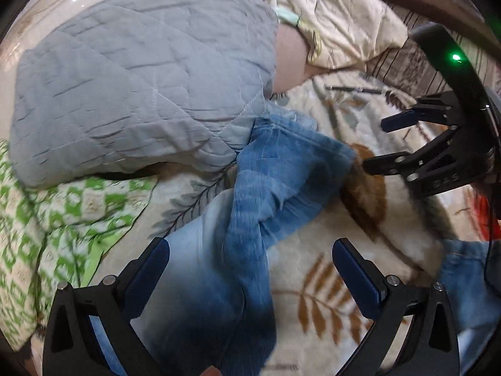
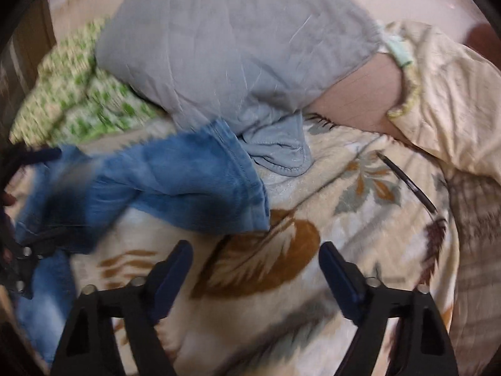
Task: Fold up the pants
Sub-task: 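Grasp the jeans leg hem with the left tool while the right tool grasps the other hem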
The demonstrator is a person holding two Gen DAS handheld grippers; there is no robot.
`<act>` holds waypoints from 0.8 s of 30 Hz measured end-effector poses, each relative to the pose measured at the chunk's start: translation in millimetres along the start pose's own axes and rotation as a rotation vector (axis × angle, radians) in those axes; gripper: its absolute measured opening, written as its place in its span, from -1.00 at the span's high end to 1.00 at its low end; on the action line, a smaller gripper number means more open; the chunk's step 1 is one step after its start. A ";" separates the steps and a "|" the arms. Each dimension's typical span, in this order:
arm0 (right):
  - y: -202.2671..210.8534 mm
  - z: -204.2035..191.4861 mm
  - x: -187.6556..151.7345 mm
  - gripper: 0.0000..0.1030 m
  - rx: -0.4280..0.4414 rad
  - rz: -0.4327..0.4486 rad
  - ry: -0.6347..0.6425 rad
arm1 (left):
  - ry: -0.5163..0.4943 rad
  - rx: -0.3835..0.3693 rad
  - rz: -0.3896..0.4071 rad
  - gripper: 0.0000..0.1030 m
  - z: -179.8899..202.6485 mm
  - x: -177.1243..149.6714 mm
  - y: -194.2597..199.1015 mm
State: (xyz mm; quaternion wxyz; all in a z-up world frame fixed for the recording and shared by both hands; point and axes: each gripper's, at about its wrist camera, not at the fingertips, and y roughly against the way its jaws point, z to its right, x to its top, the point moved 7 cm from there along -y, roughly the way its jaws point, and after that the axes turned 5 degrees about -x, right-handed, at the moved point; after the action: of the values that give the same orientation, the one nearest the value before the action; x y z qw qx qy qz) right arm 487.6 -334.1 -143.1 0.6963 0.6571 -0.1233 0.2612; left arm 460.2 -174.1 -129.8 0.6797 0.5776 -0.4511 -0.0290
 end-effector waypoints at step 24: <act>5.1 65.7 50.3 0.58 -0.156 0.122 -0.037 | -0.181 0.089 0.032 0.89 88.4 17.5 -27.7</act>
State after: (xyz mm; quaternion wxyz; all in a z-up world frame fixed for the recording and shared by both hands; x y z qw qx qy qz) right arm 538.1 -388.3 -105.9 0.7257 0.5970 -0.1958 0.2803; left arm 426.7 -260.2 -148.7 0.6102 0.5950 -0.5206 -0.0502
